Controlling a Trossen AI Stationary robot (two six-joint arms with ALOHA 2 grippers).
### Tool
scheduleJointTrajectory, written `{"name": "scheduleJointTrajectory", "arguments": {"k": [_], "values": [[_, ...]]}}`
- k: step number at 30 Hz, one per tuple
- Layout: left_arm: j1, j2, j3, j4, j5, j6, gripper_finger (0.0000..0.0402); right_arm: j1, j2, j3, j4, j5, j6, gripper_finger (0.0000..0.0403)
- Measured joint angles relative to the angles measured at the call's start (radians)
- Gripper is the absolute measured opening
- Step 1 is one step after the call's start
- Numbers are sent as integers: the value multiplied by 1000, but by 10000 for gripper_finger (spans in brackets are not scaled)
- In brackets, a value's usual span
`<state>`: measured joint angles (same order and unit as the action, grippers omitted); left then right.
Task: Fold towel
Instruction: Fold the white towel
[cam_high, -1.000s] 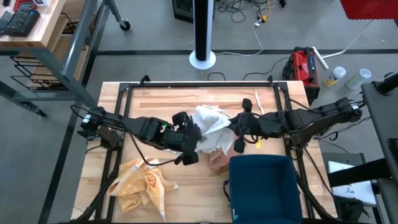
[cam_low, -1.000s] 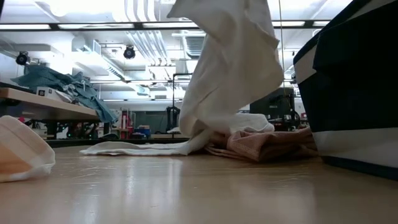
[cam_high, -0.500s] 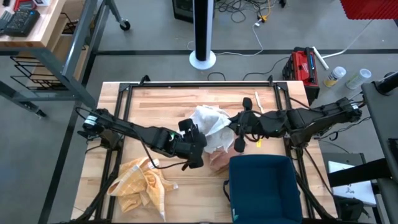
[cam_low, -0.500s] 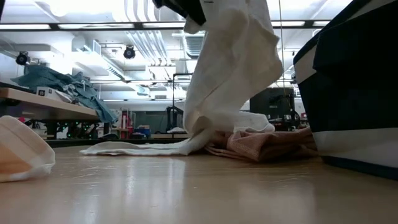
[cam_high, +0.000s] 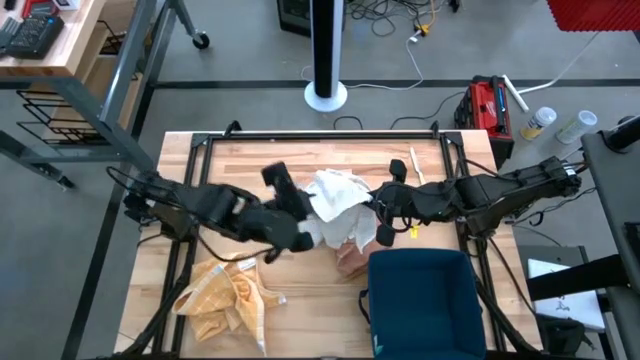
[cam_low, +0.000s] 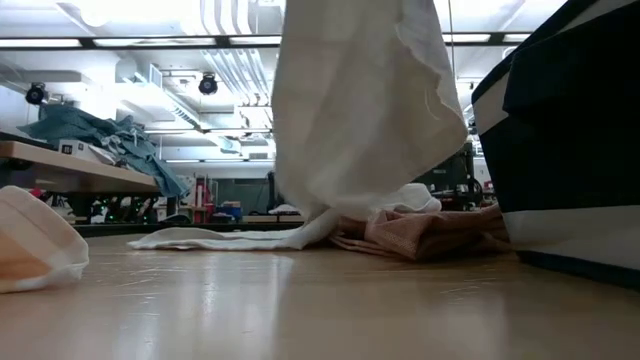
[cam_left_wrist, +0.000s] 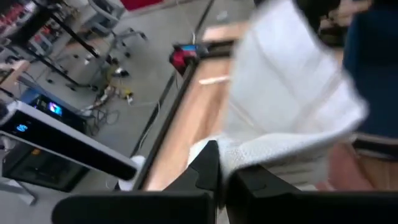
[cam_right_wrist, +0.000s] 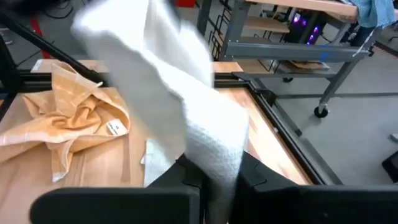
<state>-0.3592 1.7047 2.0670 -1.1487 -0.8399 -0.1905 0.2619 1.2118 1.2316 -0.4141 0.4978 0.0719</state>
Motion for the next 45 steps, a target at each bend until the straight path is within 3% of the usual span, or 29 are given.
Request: {"name": "scheduleJointTrajectory", "arguments": {"k": [6,9,18,20,27,32,37,39,42,45], "values": [[-18,8,204,-89,-117,87,0,0,0,60,-125,1,9,7],[-21,8,277,-101,-150,143,0,0,0,137,-231,54,20,4],[-22,-9,275,11,-376,419,0,0,0,413,-431,122,-3,1],[-23,-8,274,38,-413,465,0,0,2,460,-449,86,5,1],[-57,1,274,235,-551,711,0,5,4,591,-444,-201,59,1],[-112,8,272,554,-653,1079,0,20,24,676,-443,-239,62,0],[-146,8,275,805,-617,1252,0,23,73,801,-444,-303,21,0],[-145,7,276,828,-614,1259,0,24,97,843,-452,-311,4,0],[-133,6,275,825,-614,1255,0,24,127,890,-508,-267,-30,0],[-91,6,270,792,-616,1249,0,21,152,903,-624,-39,-53,0]]}}
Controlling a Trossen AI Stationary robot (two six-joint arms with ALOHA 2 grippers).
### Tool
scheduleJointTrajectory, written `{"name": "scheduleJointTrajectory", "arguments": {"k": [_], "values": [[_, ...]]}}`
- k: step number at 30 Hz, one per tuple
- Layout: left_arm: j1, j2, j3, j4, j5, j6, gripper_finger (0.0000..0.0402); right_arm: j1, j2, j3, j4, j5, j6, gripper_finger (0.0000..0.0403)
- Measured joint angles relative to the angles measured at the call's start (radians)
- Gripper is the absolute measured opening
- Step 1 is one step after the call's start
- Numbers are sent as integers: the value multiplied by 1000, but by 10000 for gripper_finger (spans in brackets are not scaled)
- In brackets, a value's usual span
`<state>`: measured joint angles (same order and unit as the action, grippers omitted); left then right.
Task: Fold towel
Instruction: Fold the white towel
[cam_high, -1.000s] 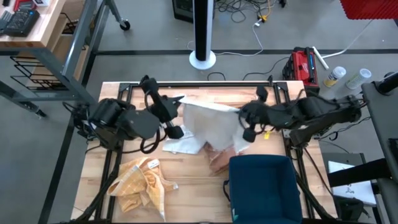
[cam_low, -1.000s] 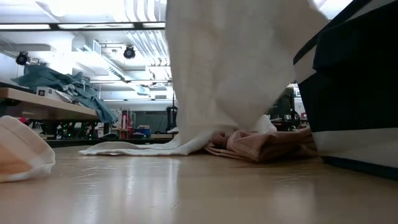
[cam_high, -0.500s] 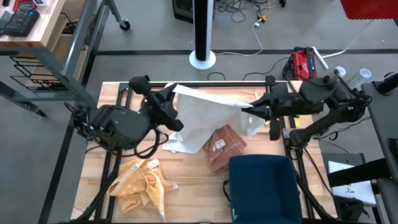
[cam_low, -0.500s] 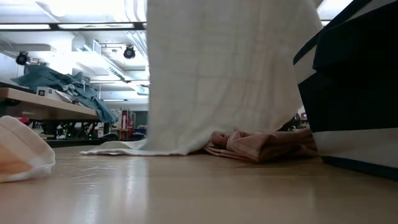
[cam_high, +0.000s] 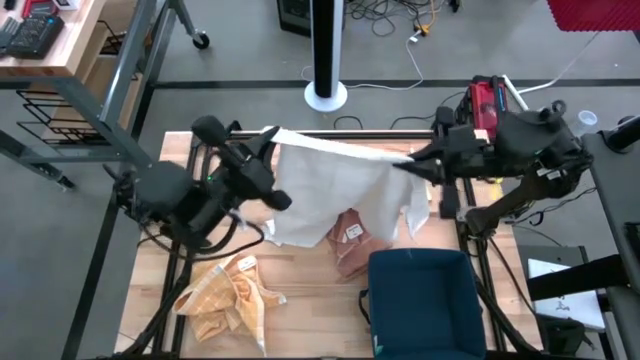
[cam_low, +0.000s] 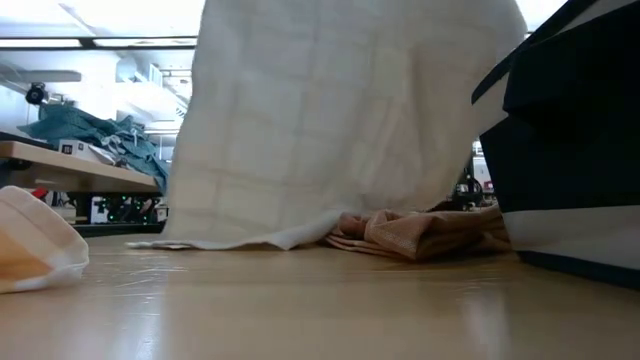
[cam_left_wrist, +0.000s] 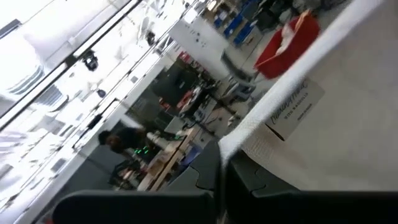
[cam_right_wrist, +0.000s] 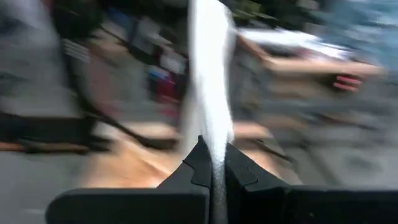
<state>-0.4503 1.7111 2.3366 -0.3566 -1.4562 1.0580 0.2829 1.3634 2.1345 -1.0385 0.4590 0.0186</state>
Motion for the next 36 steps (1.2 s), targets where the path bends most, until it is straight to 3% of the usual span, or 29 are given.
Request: {"name": "scheduleJointTrajectory", "arguments": {"k": [3,5,10,14,16,22,28,33,36], "values": [[70,0,-25,-101,-2,-90,0,-16,43,-21,-139,246,5,0],[134,0,-45,-210,8,-190,0,-41,78,-44,-203,332,12,0],[309,-12,-97,-485,79,-483,0,-115,166,-106,-203,350,-37,0],[442,-16,-175,-513,138,-574,0,-197,230,-155,-147,339,-140,0],[504,-20,-214,-509,151,-577,0,-255,242,-179,-110,299,-177,0],[691,-41,-329,-501,361,-611,0,-493,199,-335,105,-85,-239,0],[848,-50,-456,-401,580,-627,0,-722,170,-474,254,-119,-344,0],[925,-47,-542,-313,734,-577,8,-870,189,-539,313,-335,-277,7],[937,-47,-571,-349,748,-540,35,-922,210,-539,270,-385,-266,35]]}}
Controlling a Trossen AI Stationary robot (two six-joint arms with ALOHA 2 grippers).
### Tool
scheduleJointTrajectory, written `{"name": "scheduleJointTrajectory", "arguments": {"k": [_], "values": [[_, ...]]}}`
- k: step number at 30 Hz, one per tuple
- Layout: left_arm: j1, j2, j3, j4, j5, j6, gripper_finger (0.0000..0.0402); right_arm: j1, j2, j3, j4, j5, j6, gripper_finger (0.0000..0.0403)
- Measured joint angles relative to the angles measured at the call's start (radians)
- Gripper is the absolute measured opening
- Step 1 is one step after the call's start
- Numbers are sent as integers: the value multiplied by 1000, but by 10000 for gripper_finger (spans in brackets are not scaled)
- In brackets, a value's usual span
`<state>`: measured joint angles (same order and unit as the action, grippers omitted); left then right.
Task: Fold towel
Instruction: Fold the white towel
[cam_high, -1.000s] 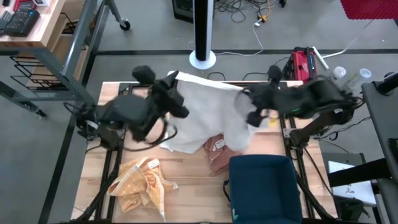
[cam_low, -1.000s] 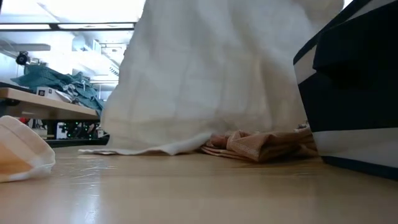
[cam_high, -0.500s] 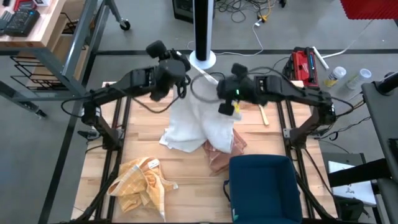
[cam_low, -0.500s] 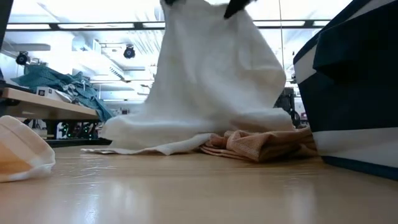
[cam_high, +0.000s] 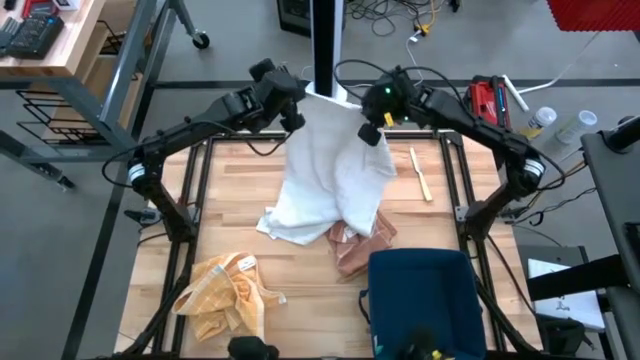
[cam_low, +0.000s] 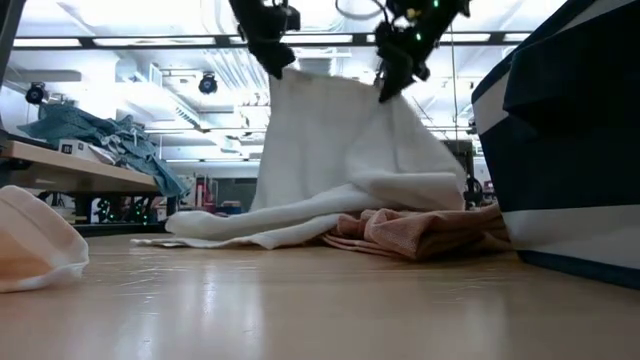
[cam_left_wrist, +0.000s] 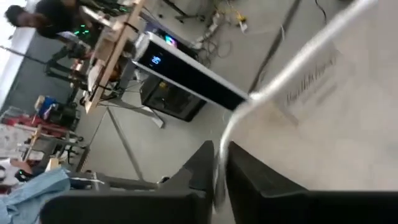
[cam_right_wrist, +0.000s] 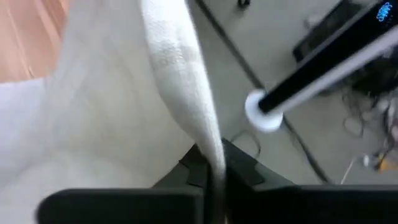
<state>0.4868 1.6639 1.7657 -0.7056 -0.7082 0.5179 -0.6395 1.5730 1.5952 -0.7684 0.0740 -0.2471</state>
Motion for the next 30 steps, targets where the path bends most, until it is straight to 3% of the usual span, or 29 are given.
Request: {"name": "scheduleJointTrajectory", "arguments": {"k": [3,10,13,18,25,30], "values": [[1,0,-8,-136,63,-12,69,-25,13,-2,-27,7,10,74],[-33,-8,-11,-477,580,-87,130,-31,-11,-1,-32,4,34,151],[-65,-10,-29,-548,669,-150,142,-31,-46,-1,-51,-17,53,167],[-179,-12,-117,-544,795,-291,144,8,-138,-6,-152,-164,116,173],[-411,-11,-401,-237,784,-400,128,176,-321,-113,-165,-205,216,160],[-530,-8,-571,21,538,-474,113,310,-440,-210,-111,-158,302,154]]}}
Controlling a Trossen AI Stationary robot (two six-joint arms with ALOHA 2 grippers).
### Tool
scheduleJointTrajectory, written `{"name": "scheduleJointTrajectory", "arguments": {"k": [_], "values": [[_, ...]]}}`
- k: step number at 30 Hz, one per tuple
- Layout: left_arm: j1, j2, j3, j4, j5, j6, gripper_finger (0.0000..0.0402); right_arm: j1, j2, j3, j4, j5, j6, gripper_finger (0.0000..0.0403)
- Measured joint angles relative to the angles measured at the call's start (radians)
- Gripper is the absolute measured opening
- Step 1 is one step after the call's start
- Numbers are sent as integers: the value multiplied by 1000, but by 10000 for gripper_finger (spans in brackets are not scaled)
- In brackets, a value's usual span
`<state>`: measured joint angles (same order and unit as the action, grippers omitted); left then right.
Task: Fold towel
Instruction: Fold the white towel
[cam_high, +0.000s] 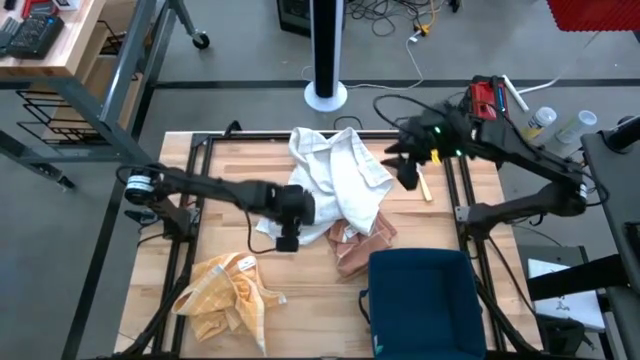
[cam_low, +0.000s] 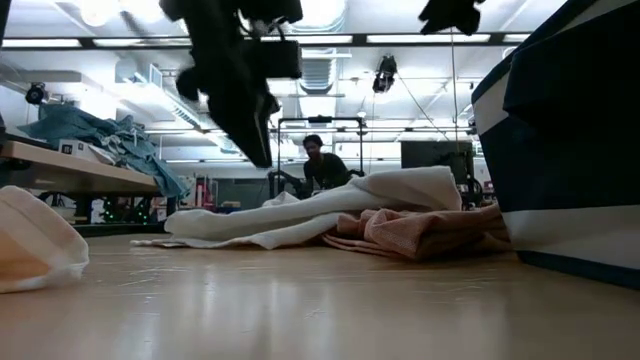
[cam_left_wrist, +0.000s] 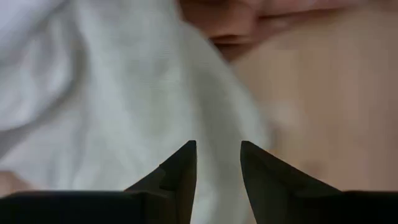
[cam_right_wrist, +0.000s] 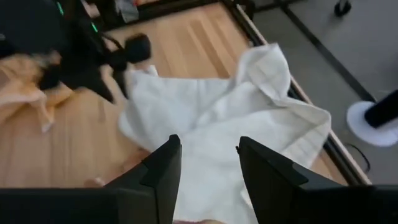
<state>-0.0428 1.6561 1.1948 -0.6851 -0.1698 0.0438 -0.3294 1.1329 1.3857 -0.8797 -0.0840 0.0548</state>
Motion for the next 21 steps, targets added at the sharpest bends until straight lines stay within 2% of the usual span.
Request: {"name": "scheduleJointTrajectory", "arguments": {"k": [2,5,12,16,21], "values": [[-23,5,-41,66,-47,-30,109,50,-35,-35,10,38,34,153],[-46,10,-79,118,-46,-78,106,108,-65,-78,39,80,74,154],[-64,29,-161,255,121,-146,117,197,-55,-127,47,113,139,149],[-66,29,-206,301,32,-201,136,232,-24,-144,54,113,156,150],[-64,51,-220,352,22,-231,160,265,33,-145,84,113,163,151]]}}
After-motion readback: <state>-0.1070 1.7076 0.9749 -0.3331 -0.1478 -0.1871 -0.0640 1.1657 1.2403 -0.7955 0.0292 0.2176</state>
